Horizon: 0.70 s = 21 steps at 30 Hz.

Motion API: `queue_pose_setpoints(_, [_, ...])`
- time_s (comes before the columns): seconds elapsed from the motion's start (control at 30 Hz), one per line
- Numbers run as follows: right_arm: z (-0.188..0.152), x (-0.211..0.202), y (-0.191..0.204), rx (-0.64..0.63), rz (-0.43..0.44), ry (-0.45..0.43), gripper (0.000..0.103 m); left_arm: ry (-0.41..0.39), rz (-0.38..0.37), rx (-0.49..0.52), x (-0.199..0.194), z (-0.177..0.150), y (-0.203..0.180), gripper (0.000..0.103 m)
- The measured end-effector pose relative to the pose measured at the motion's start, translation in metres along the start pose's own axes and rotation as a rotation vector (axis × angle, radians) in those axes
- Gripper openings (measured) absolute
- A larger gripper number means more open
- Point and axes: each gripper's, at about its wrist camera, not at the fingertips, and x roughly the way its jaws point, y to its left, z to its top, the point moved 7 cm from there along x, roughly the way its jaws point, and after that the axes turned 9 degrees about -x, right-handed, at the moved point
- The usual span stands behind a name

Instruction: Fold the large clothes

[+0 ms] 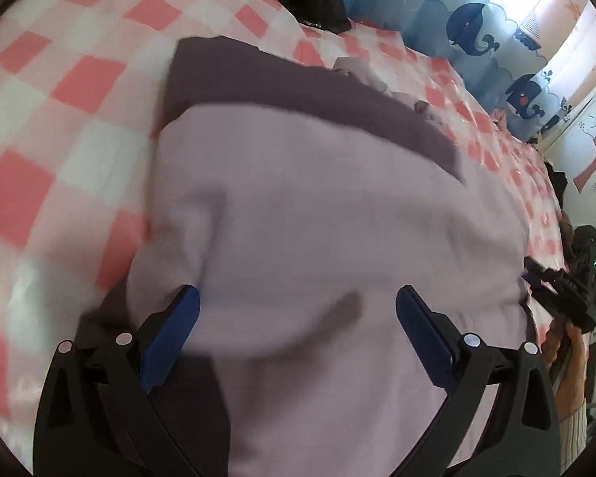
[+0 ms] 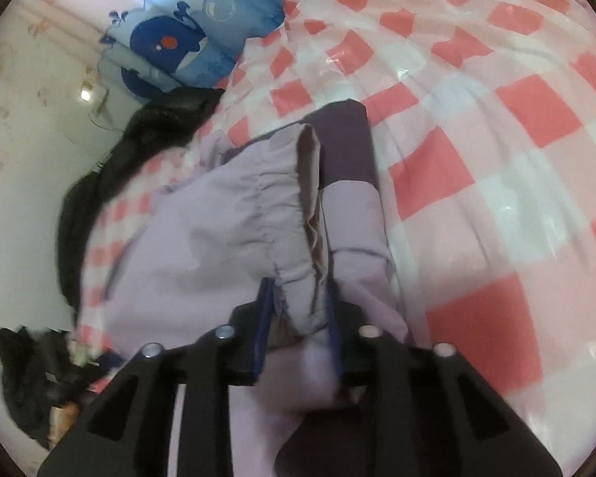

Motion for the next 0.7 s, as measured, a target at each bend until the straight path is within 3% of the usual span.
queue_pose_setpoints(0.03, [-0.003,-0.019,0.006,-0.037,-0.002,0.001,0.056,0.014,-0.024,-0.004,-0.015,-0.007,0.001,0.095])
queue_pose_setpoints(0.07, [-0.010,-0.043,0.012,-0.078,0.004,0.001,0.062,0.015,-0.042,0.001,-0.038,-0.017,0.004,0.095])
queue_pose_setpoints(0.13, [-0.032,-0.087,0.016,-0.141,-0.006,0.019,0.080,-0.004,-0.006,0.041,-0.087,-0.044,0.023,0.095])
queue_pose_setpoints(0.27, [-0.120,-0.153,0.010,-0.149,0.006,0.136,0.084,0.025,0.052,0.003,-0.156,-0.112,0.082,0.095])
queue_pose_setpoints(0.33, [-0.163,-0.166,-0.002,-0.115,0.032,0.204,0.084,0.080,-0.014,0.001,-0.176,-0.149,0.095,0.095])
queue_pose_setpoints(0.37, [-0.188,-0.173,-0.008,-0.091,0.036,0.241,0.084,0.096,-0.011,-0.004,-0.182,-0.163,0.100,0.095])
queue_pose_setpoints(0.43, [-0.215,-0.180,-0.009,-0.066,0.068,0.272,0.084,0.107,0.073,-0.014,-0.192,-0.186,0.108,0.095])
queue_pose_setpoints(0.53, [-0.245,-0.187,-0.005,-0.032,0.105,0.297,0.084,0.113,-0.004,-0.094,-0.207,-0.213,0.112,0.095])
queue_pose_setpoints(0.6, [-0.258,-0.189,0.001,-0.009,0.135,0.309,0.084,0.140,-0.010,-0.120,-0.207,-0.229,0.115,0.095])
queue_pose_setpoints(0.7, [-0.269,-0.185,0.010,-0.013,0.154,0.344,0.084,0.220,-0.039,-0.146,-0.196,-0.255,0.116,0.095])
